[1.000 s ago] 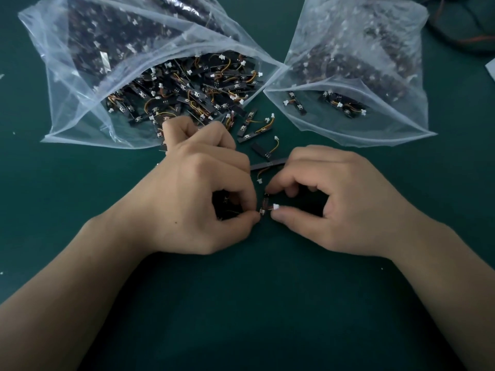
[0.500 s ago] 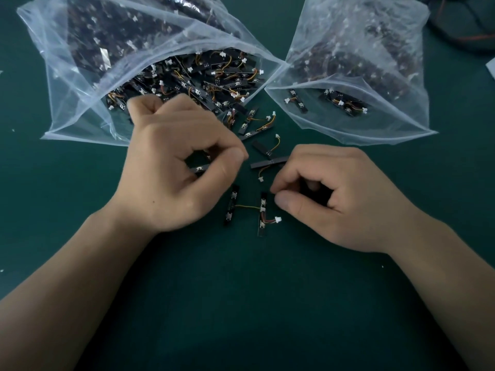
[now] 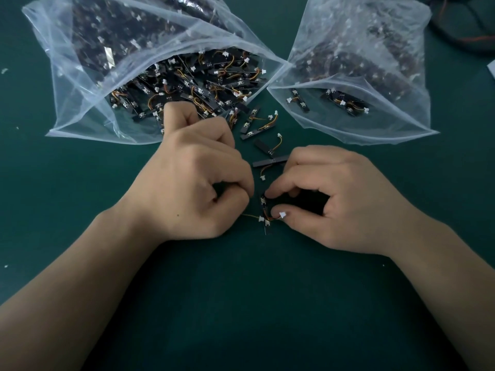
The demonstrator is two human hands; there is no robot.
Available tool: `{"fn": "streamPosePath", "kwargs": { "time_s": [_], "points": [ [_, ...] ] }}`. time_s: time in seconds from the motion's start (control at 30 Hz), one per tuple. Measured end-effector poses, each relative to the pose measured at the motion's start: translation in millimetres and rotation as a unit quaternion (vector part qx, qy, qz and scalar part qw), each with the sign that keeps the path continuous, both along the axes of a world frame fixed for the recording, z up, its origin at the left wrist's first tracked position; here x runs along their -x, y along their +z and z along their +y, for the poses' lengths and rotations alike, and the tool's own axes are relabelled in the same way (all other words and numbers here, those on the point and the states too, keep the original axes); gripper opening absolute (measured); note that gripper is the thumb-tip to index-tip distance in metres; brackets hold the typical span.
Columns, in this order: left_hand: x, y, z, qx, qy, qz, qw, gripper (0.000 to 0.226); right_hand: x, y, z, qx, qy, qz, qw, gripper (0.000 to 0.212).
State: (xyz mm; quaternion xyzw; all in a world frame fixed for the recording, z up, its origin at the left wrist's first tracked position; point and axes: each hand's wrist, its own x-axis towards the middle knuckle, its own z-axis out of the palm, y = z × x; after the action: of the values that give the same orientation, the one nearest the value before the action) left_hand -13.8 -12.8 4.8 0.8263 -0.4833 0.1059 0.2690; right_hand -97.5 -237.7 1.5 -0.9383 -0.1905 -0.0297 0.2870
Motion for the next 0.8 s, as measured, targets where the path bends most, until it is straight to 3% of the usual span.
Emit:
{"fn": "streamPosePath", "kwargs": {
  "time_s": [0.23,0.43,0.57,0.8],
  "points": [
    [-0.6,4.7,1.0,0.019,-0.014,0.052,0.998,0.021,-0.4,0.8,-1.3,-0.010,0.007,0.016,1.000,0.021],
    [1.9,9.9,-0.2,-0.093,-0.061,0.069,0.991,0.047,-0.4,0.3,-3.1,-0.017,0.010,0.024,1.000,0.022],
    [3.7,9.5,-0.5,-0.110,-0.065,0.078,0.989,0.058,0.1,-0.3,-2.8,-0.023,0.007,0.024,0.999,0.021],
    [4.7,8.5,-2.2,-0.111,-0.060,0.068,0.990,0.046,-0.7,-0.8,-2.6,-0.032,0.002,0.025,0.999,0.017]
  ]
}}
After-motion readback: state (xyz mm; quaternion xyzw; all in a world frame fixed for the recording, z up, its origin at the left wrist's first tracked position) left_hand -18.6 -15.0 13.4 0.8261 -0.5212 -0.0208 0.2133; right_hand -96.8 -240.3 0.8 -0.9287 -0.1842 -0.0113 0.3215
